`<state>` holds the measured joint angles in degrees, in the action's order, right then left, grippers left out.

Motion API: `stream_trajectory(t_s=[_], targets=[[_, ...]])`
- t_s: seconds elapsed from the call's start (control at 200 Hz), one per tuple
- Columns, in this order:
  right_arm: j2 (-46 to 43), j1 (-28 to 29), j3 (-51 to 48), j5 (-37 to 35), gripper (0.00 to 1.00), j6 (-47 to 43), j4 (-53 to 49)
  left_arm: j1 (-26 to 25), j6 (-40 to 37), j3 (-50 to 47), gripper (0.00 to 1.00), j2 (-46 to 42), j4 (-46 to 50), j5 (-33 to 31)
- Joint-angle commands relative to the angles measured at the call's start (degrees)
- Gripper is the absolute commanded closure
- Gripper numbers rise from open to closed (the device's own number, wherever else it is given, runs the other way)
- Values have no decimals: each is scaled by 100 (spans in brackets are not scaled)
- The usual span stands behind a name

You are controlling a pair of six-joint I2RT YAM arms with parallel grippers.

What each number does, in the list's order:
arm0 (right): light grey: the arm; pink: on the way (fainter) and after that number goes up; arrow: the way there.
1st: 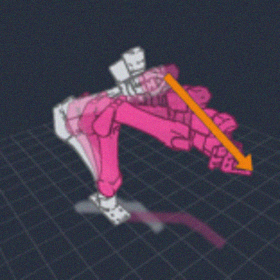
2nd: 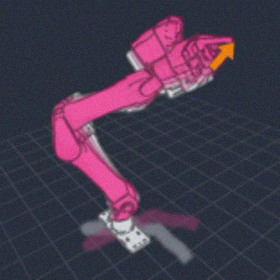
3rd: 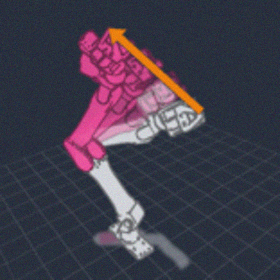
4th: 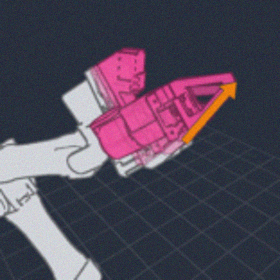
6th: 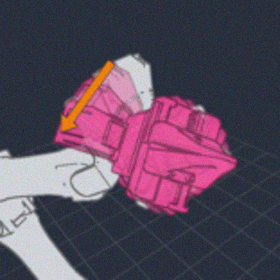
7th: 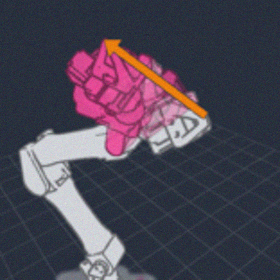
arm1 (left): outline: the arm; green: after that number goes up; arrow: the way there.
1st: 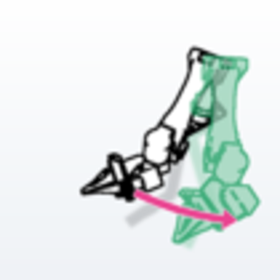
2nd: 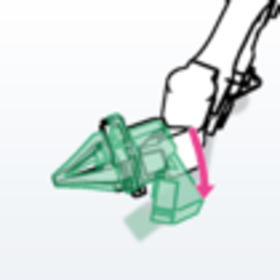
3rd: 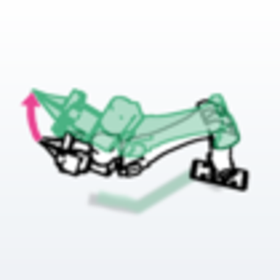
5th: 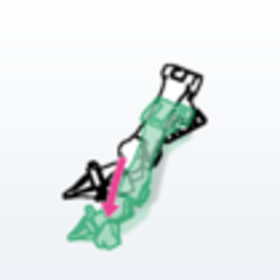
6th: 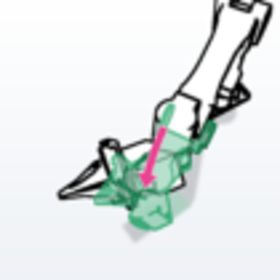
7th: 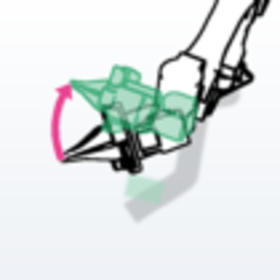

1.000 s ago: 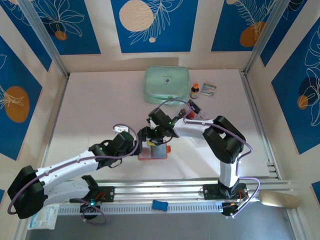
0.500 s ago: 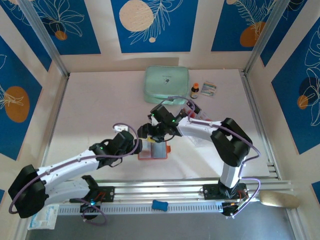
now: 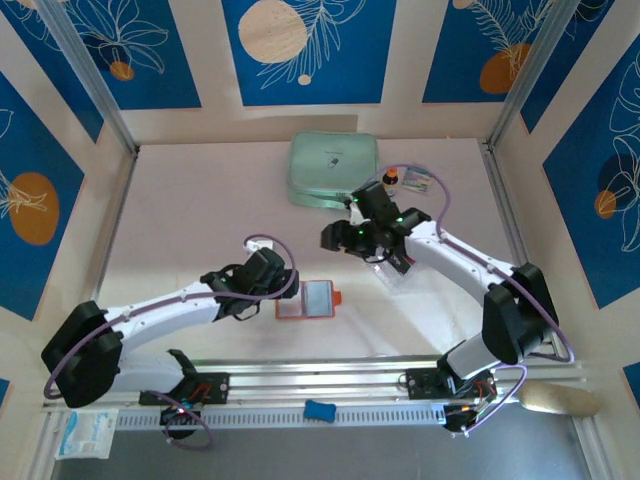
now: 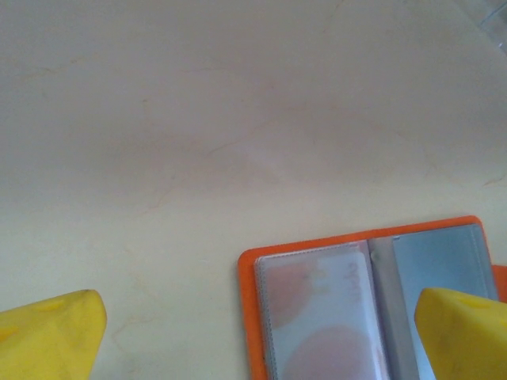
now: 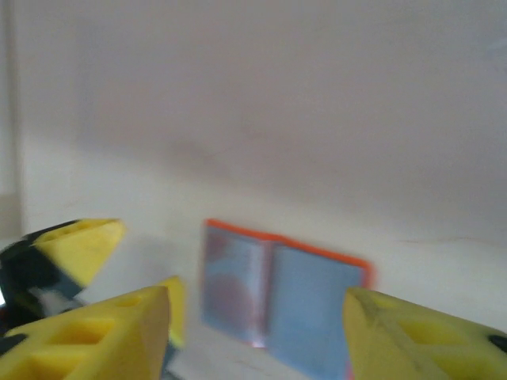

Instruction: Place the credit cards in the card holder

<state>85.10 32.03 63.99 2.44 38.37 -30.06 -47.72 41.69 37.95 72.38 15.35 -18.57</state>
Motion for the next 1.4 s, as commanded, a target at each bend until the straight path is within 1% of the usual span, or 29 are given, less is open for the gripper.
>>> stream_trajectory(t_s=[0.0,0.13,0.21,0.405,0.605,0.77,0.975,1.055,1.195,1.395], targets=[[-150,-338,198,-1009,48,-1062,-1407,52,-30,116,0,115,-90,164],[-132,-529,372,-1728,59,-1600,-1910,51,-11,124,0,158,-94,195],[15,-531,537,-2127,62,-1801,-2158,52,-21,141,0,183,-86,203],[540,-494,841,-2918,65,-2023,-2518,52,-3,142,0,188,-75,215],[943,-443,934,-3483,67,-2098,-2661,53,36,55,0,132,-75,205],[1095,-408,922,-3633,68,-2115,-2649,44,62,1,0,123,-109,220],[1289,-365,849,-3621,69,-2138,-2593,48,58,5,0,147,-142,226],[1356,-351,825,-3577,73,-2149,-2575,53,58,1,0,149,-152,230],[1318,-343,776,-3497,83,-2150,-2524,53,75,-38,0,123,-138,215],[961,-342,747,-3186,95,-2335,-2457,51,76,-60,0,69,-123,196]])
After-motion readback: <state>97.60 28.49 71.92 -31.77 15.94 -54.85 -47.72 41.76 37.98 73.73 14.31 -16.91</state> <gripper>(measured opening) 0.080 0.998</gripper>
